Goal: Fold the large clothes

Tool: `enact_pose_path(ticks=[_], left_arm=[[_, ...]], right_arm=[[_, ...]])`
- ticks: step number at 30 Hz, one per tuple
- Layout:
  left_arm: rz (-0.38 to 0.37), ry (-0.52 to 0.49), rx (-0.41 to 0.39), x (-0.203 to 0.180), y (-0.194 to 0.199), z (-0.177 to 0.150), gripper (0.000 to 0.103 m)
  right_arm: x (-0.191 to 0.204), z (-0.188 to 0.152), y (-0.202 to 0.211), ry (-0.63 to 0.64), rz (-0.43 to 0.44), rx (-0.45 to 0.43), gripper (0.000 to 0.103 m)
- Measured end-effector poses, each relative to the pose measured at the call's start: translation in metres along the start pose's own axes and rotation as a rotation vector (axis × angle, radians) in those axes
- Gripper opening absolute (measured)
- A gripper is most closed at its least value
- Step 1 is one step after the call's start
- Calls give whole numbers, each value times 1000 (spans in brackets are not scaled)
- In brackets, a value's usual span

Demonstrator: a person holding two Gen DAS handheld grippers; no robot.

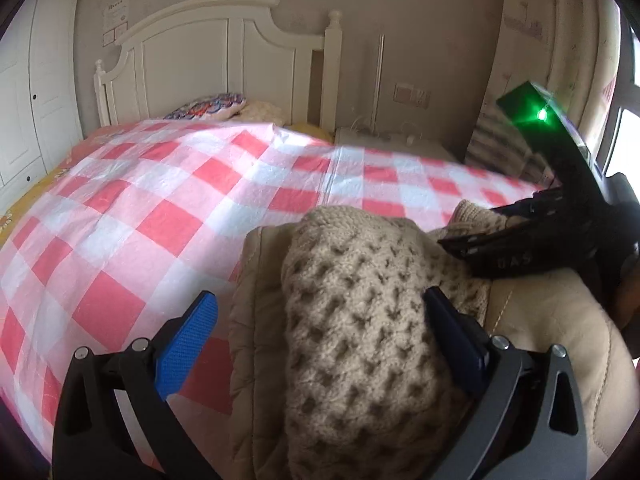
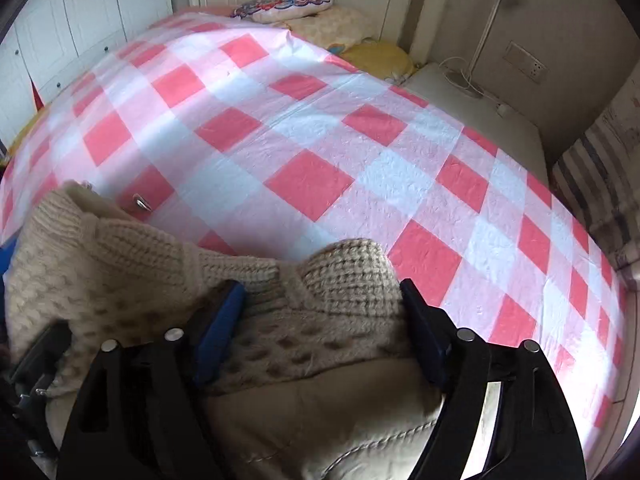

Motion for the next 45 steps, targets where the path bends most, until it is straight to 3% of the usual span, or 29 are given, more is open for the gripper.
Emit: enact_pose_path(ticks=[5,6,7,11,13,15,19,22,27,30,34,39,45], left_arm=[[-10,3,-22,0,4,1,101],[-11,5,-24,0,4,1,101],[-14,10,-24,1,4,1,101],[-19,16,-24,1,5,1,101],[-19,17,-26,2,5,1,101],[-13,14,-24,1,5,1,101],[10,-22,-32,-4,7,1,101],[35,-41,-47,-5,10,1,101],[14,-13,-35,-1,9,0,101],[28,-34,-44,-4,11,-1,101],[21,-29,-39,-4,11,-1,101],[-103,51,65,9,20,-7,101],[-191,141,121,30,65,-39,101]], right_arm=[[-4,6,40,-33,-31,-74,80],[-4,2,51,-57,-22,-111,83],[-3,-1,69,-82,-4,-159,93],[15,-33,129,-54,20,-304,94],[27,-54,137,-6,12,-330,97],[38,-78,121,33,12,-278,97],[30,-90,111,-59,104,-284,99],[34,-89,128,-72,62,-260,99],[56,-114,151,16,31,-333,99],[47,-129,136,-90,109,-339,99],[48,-127,141,-94,107,-330,99],[38,-137,155,-190,182,-315,99],[21,-172,156,-318,363,-240,99]])
Point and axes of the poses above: each gripper's, at about its wrist camera, not at the fingertips, and y roughly against the way its jaws point, x to its left, z to its top, the point moved 7 cm from there along -y, roughly the way its jaws point, and after that the axes turned 6 degrees about -x, right-handed, at the moved point
